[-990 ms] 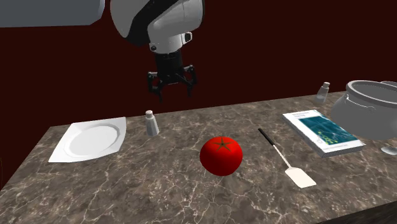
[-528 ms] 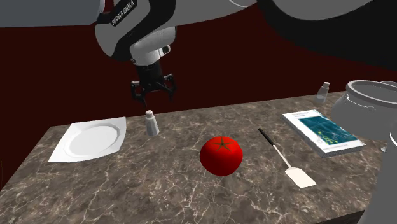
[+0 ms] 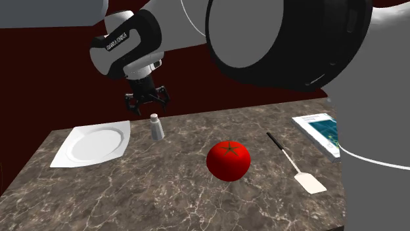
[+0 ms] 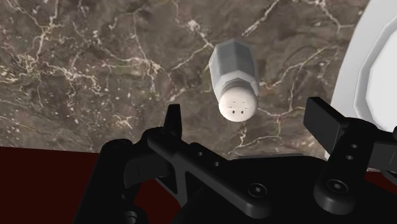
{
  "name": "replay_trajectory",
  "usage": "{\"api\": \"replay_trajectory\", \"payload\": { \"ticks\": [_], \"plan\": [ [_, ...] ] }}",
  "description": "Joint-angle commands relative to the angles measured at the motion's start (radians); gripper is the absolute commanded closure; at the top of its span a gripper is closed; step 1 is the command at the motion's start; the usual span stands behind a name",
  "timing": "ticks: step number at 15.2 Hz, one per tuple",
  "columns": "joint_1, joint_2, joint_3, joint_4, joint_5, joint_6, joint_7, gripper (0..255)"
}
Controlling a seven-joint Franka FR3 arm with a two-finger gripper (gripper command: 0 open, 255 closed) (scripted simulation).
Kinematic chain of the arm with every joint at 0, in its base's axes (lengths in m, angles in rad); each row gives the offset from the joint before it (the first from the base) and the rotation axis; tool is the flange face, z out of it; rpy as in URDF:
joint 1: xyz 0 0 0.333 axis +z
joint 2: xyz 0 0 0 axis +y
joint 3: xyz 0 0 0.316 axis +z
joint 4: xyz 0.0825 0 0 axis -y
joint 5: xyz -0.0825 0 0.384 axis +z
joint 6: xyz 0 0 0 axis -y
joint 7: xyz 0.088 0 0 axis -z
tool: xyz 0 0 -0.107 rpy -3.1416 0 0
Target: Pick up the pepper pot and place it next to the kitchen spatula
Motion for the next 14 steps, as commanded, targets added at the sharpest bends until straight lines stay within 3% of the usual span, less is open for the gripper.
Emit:
{"api": "replay_trajectory", "payload": {
  "ticks": [1,12,13,14],
  "plan": [
    [0.002,0.013,-0.003,-0.009,-0.006,0.021,0.005,0],
    [-0.001,0.029,-0.008,-0.032,-0.013,0.06,0.011,0],
    [-0.001,0.029,-0.008,-0.032,-0.013,0.06,0.011,255],
    [-0.001,0.029,-0.008,-0.032,-0.013,0.06,0.011,255]
  ]
}}
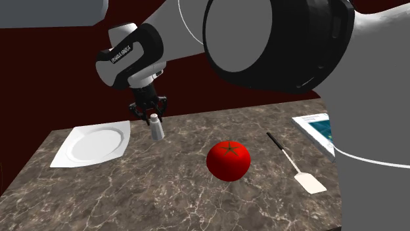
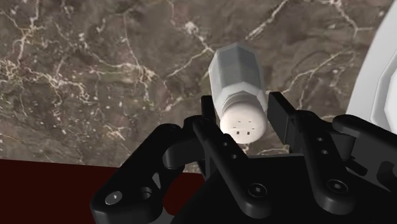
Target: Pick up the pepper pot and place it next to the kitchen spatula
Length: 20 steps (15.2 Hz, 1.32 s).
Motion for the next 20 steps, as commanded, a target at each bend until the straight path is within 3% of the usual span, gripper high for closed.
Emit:
{"api": "replay_trajectory", "payload": {
  "ticks": [1,8,20],
  "plan": [
    [0.0,0.0,0.0,0.0,0.0,0.0,0.0,255],
    [0.0,0.0,0.0,0.0,0.0,0.0,0.0,255],
    [0.001,-0.046,0.012,0.091,0.024,-0.133,-0.029,255]
  ]
}}
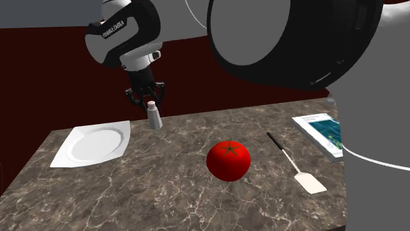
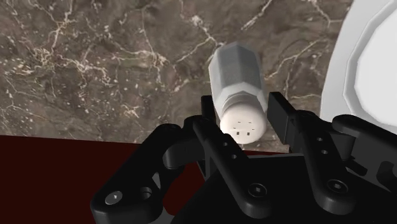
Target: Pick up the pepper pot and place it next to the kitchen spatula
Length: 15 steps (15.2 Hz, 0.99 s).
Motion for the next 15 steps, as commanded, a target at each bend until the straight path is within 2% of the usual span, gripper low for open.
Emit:
{"api": "replay_trajectory", "payload": {
  "ticks": [1,15],
  "plan": [
    [0.0,-0.004,0.001,0.022,0.003,-0.026,-0.006,255],
    [0.016,-0.014,0.007,0.197,0.015,-0.206,-0.036,255]
  ]
}}
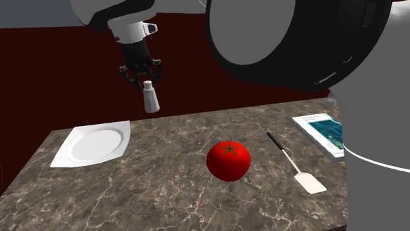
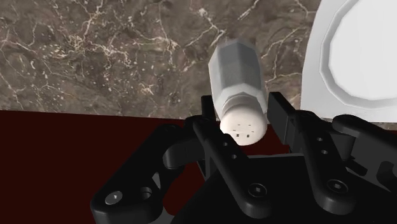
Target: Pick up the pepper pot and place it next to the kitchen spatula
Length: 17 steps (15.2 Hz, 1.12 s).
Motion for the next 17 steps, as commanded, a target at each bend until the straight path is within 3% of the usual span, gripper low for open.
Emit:
{"api": "replay_trajectory", "payload": {
  "ticks": [1,8,17],
  "plan": [
    [0.003,-0.001,0.001,0.026,0.001,-0.027,-0.004,255],
    [0.018,0.017,0.0,0.138,-0.002,-0.119,-0.017,255],
    [-0.17,-0.253,-0.034,-0.252,0.083,0.036,-0.185,255]
  ]
}}
